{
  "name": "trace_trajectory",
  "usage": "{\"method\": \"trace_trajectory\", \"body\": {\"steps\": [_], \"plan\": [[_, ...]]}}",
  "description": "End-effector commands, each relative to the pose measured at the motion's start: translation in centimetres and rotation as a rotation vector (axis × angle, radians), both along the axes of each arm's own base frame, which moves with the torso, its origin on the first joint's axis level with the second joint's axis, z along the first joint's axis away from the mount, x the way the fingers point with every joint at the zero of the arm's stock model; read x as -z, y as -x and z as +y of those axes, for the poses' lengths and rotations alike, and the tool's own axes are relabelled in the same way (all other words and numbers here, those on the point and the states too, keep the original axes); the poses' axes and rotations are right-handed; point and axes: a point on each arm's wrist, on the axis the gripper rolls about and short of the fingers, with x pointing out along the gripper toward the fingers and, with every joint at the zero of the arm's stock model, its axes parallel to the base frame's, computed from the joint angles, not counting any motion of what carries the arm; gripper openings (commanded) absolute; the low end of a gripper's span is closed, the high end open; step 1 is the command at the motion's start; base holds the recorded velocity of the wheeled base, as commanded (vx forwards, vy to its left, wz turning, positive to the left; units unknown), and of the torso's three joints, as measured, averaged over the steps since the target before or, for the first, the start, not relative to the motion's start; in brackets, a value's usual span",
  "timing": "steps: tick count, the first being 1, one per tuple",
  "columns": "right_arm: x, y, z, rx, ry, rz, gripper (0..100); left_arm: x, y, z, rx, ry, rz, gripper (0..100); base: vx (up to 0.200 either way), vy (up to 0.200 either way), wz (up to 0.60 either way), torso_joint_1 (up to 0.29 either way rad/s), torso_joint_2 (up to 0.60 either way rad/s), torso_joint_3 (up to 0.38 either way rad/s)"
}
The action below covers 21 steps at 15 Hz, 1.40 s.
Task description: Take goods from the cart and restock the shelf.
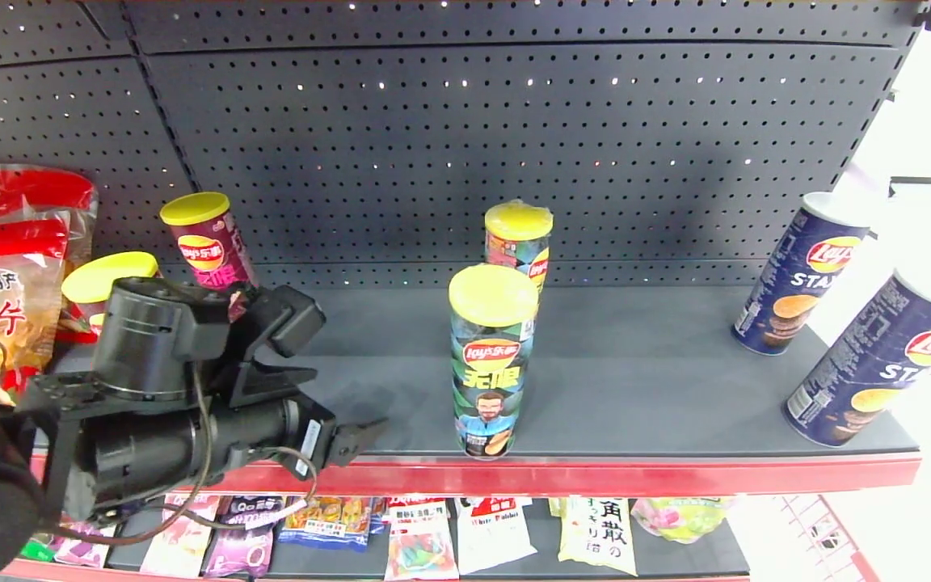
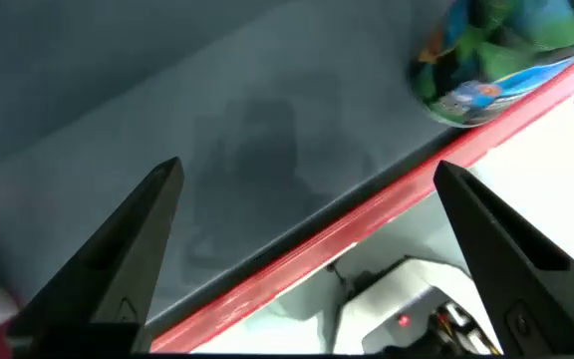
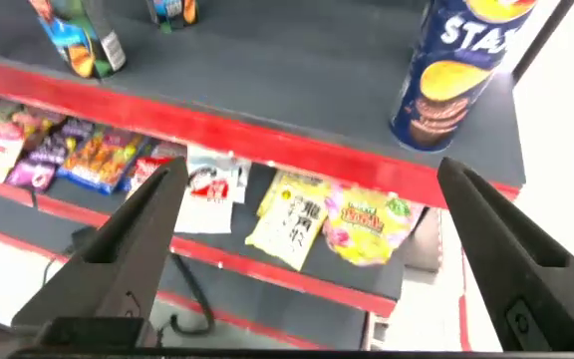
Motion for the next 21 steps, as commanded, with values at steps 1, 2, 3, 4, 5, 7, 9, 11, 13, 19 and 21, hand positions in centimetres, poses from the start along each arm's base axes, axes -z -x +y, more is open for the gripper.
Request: {"method": "trace_trajectory", "body": {"steps": [1, 2, 3, 4, 5, 7, 9, 11, 13, 19, 21], "plan": [[0.1, 0.7, -0.3, 0.003, -0.016, -0.045, 100, 1.3, -0.9, -2.0, 0.038, -0.022, 0.048, 100, 0.000, 0.000, 0.00, 0.000, 0.00, 0.000], [0.1, 0.7, -0.3, 0.003, -0.017, -0.046, 100, 1.7, -1.3, -2.6, 0.024, -0.035, 0.052, 100, 0.000, 0.000, 0.00, 0.000, 0.00, 0.000], [0.1, 0.7, -0.3, 0.003, -0.019, -0.047, 100, 1.8, -1.9, -3.4, 0.026, -0.039, 0.048, 100, 0.000, 0.000, 0.00, 0.000, 0.00, 0.000], [0.1, 0.7, -0.3, 0.003, -0.020, -0.049, 100, 1.7, -2.3, -3.9, 0.032, -0.038, 0.044, 100, 0.000, 0.000, 0.00, 0.000, 0.00, 0.000], [0.1, 0.8, -0.3, 0.003, -0.021, -0.052, 100, 1.9, -2.6, -4.2, 0.033, -0.041, 0.045, 100, 0.000, 0.000, 0.00, 0.000, 0.00, 0.000], [0.1, 0.8, -0.3, 0.003, -0.022, -0.054, 100, 2.1, -3.1, -4.6, 0.027, -0.048, 0.047, 100, 0.000, 0.000, 0.00, 0.000, 0.00, 0.000], [0.1, 0.8, -0.3, 0.008, -0.022, -0.056, 100, 2.5, -3.4, -4.7, 0.026, -0.054, 0.054, 100, 0.000, 0.000, 0.00, 0.000, 0.00, 0.000], [0.1, 0.8, -0.3, 0.008, -0.022, -0.056, 100, 2.6, -3.8, -4.9, 0.023, -0.054, 0.054, 100, 0.000, 0.000, 0.00, 0.000, 0.00, 0.000], [0.1, 0.8, -0.3, 0.008, -0.022, -0.054, 100, 2.8, -4.0, -4.8, 0.013, -0.062, 0.057, 100, 0.000, 0.000, 0.00, 0.000, 0.00, 0.000], [0.1, 0.8, -0.3, 0.008, -0.021, -0.052, 100, 2.7, -5.6, -5.7, -0.006, -0.057, 0.034, 100, 0.000, 0.000, 0.00, 0.000, 0.00, 0.000], [0.1, 0.8, -0.3, 0.008, -0.021, -0.053, 100, 2.6, -5.7, -6.0, -0.001, -0.054, 0.031, 100, 0.000, 0.000, 0.00, 0.000, 0.00, 0.000]]}}
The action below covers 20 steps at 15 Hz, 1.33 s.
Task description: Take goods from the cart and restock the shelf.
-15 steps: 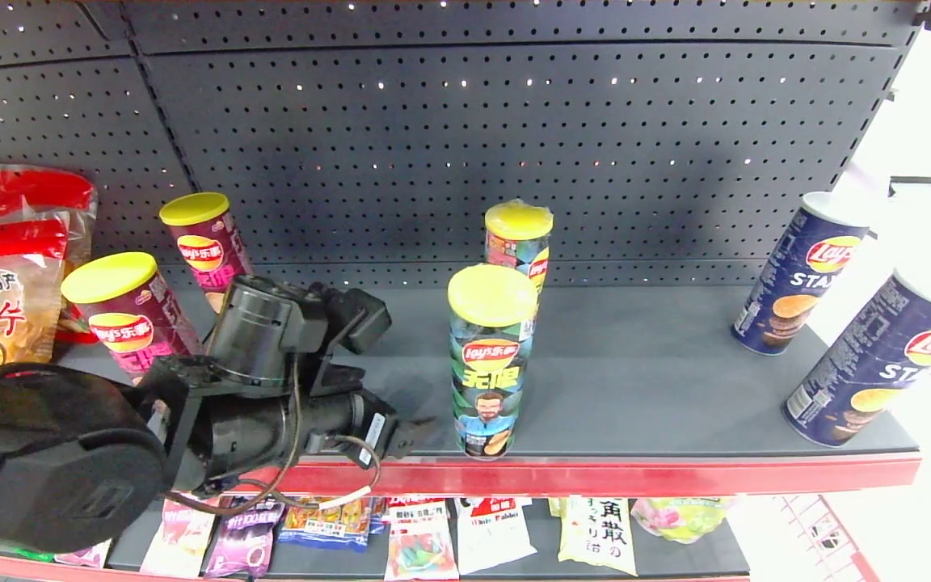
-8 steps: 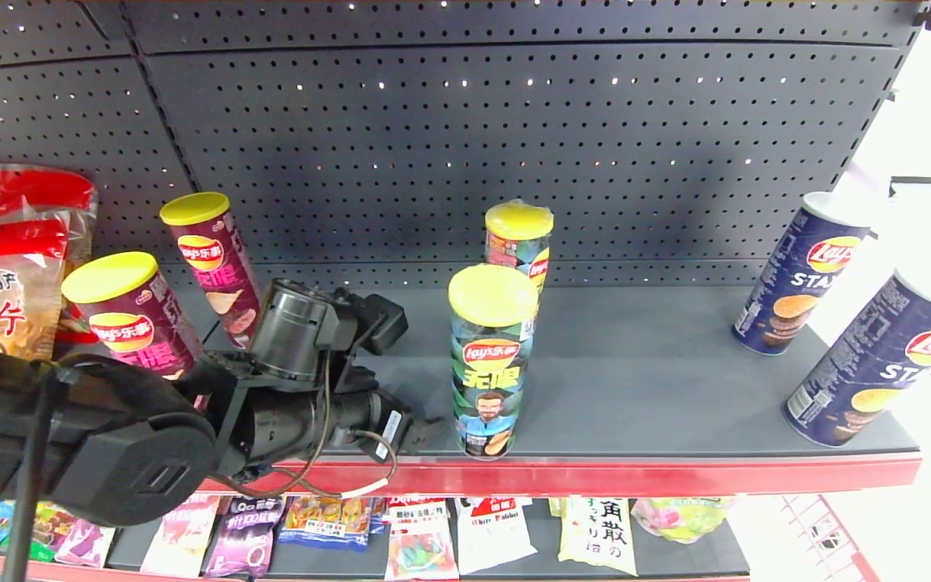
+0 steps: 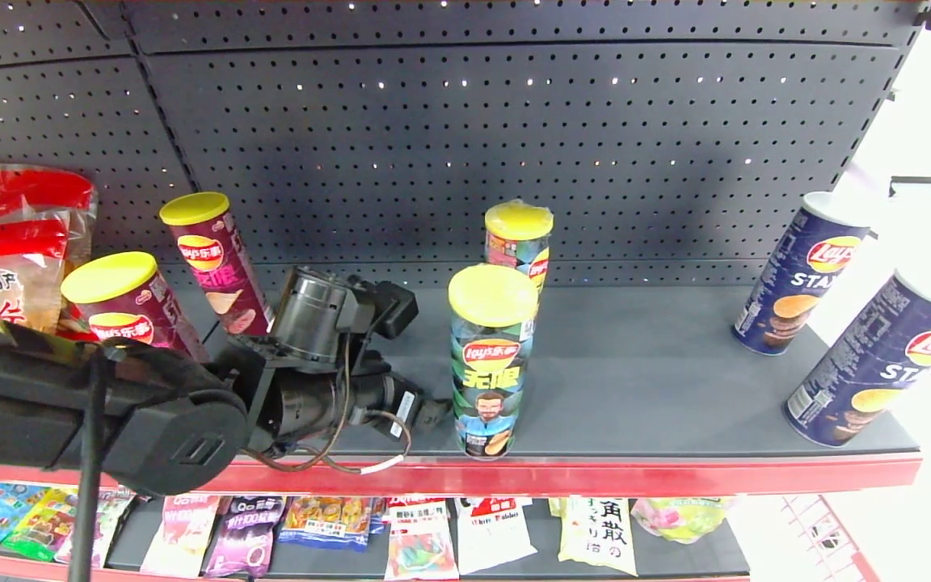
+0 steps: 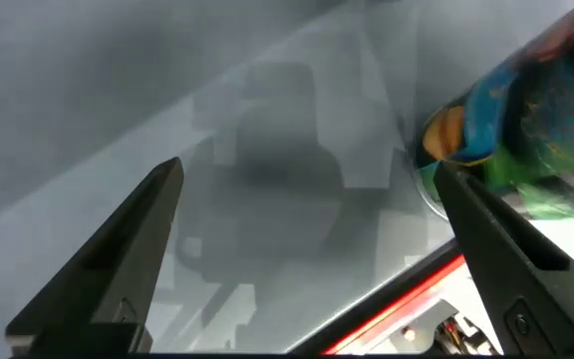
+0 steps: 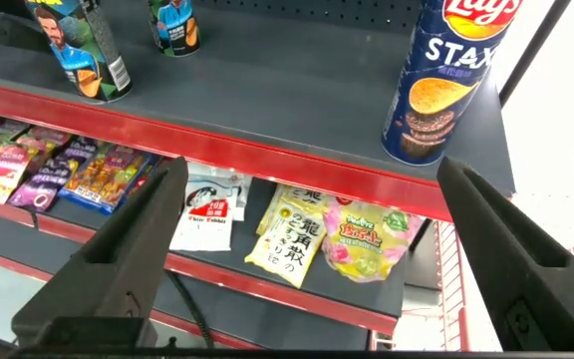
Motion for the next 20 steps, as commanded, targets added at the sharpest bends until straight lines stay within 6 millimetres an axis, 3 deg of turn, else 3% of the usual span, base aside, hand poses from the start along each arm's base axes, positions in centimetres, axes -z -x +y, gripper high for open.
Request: {"method": "trace_trajectory", "body": {"steps": [1, 20], "plan": [[0.0, -0.1, 0.0, 0.000, 0.003, 0.006, 100, 0.1, -0.1, -0.3, 0.004, 0.000, 0.001, 100, 0.000, 0.000, 0.00, 0.000, 0.00, 0.000], [0.2, -0.1, 0.0, -0.002, 0.005, 0.013, 100, 0.0, -0.7, -1.6, 0.032, 0.013, -0.008, 100, 0.000, 0.000, 0.00, 0.000, 0.00, 0.000]]}}
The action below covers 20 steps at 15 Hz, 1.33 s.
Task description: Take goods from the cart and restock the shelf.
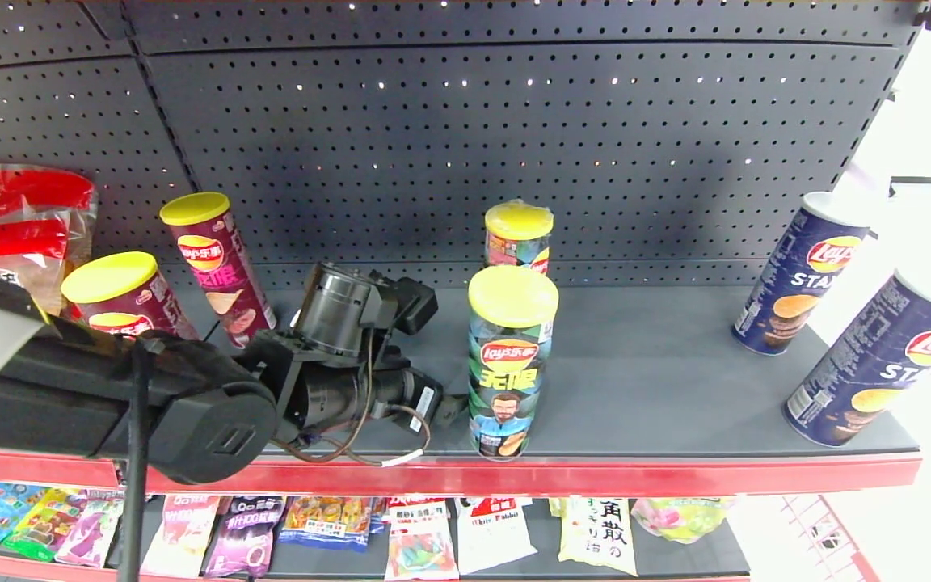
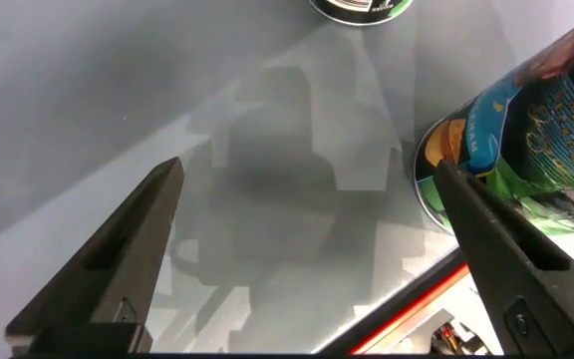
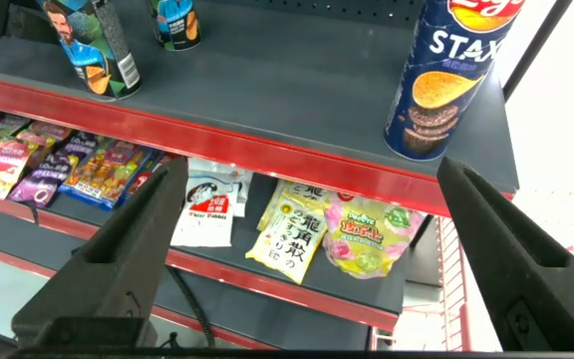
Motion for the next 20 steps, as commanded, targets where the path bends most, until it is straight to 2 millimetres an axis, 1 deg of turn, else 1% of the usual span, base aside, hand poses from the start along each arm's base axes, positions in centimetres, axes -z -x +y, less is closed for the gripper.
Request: {"method": "trace_trajectory", "body": {"steps": [1, 4, 6, 20], "plan": [[0.00, -0.04, 0.01, 0.000, 0.002, 0.002, 100, -0.01, -0.12, -0.09, 0.000, 0.001, -0.002, 100, 0.000, 0.000, 0.00, 0.000, 0.00, 0.000], [-0.01, -0.06, 0.02, 0.000, 0.001, 0.004, 100, -0.12, -0.19, -0.47, 0.008, 0.005, -0.007, 100, 0.000, 0.000, 0.00, 0.000, 0.00, 0.000], [0.00, -0.04, 0.01, 0.000, 0.000, 0.003, 100, 0.14, -0.24, -0.57, 0.008, 0.000, -0.002, 100, 0.000, 0.000, 0.00, 0.000, 0.00, 0.000], [0.04, -0.07, 0.02, 0.000, 0.002, 0.006, 100, -0.15, -0.36, -0.80, 0.011, 0.007, -0.011, 100, 0.000, 0.000, 0.00, 0.000, 0.00, 0.000]]}}
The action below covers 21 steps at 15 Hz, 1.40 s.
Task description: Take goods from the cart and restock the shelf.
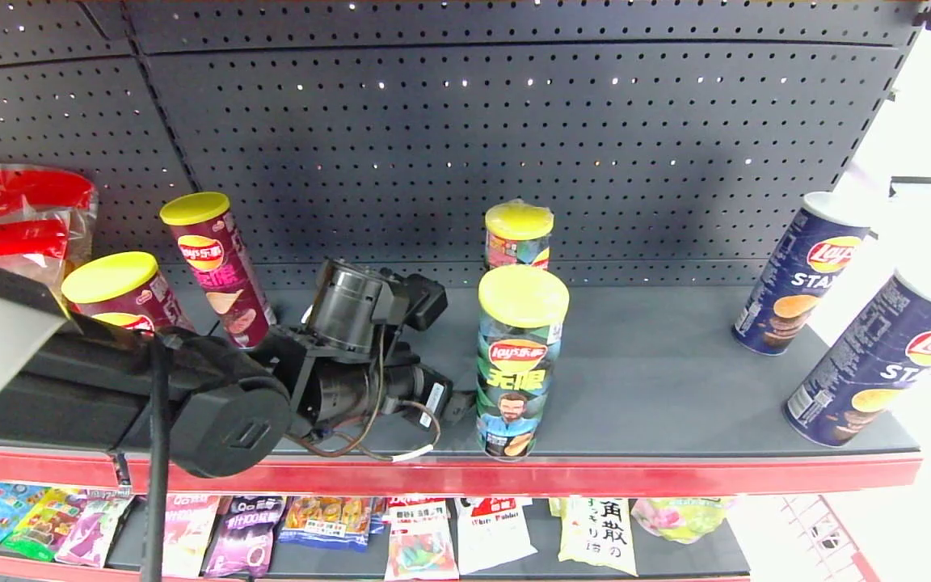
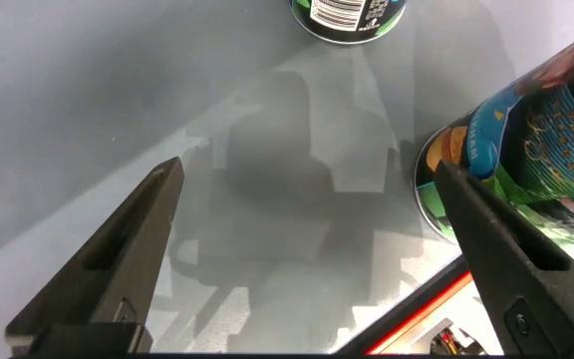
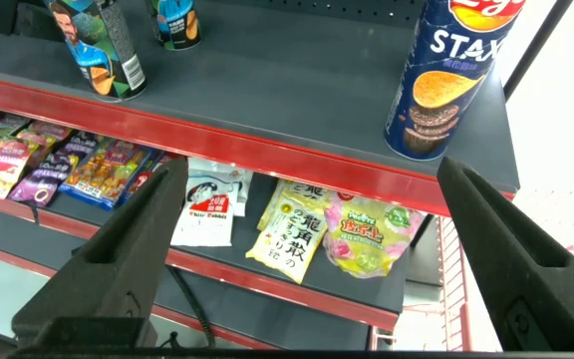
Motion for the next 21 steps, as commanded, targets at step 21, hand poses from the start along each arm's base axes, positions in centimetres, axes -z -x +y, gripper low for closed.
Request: {"method": "trace_trajectory", "body": {"steps": [21], "plan": [[-0.5, -0.8, 0.2, 0.239, 0.038, 0.049, 100, -4.6, 32.0, 23.5, -0.210, 0.023, -0.067, 100, 0.000, 0.000, 0.00, 0.000, 0.00, 0.000]]}}
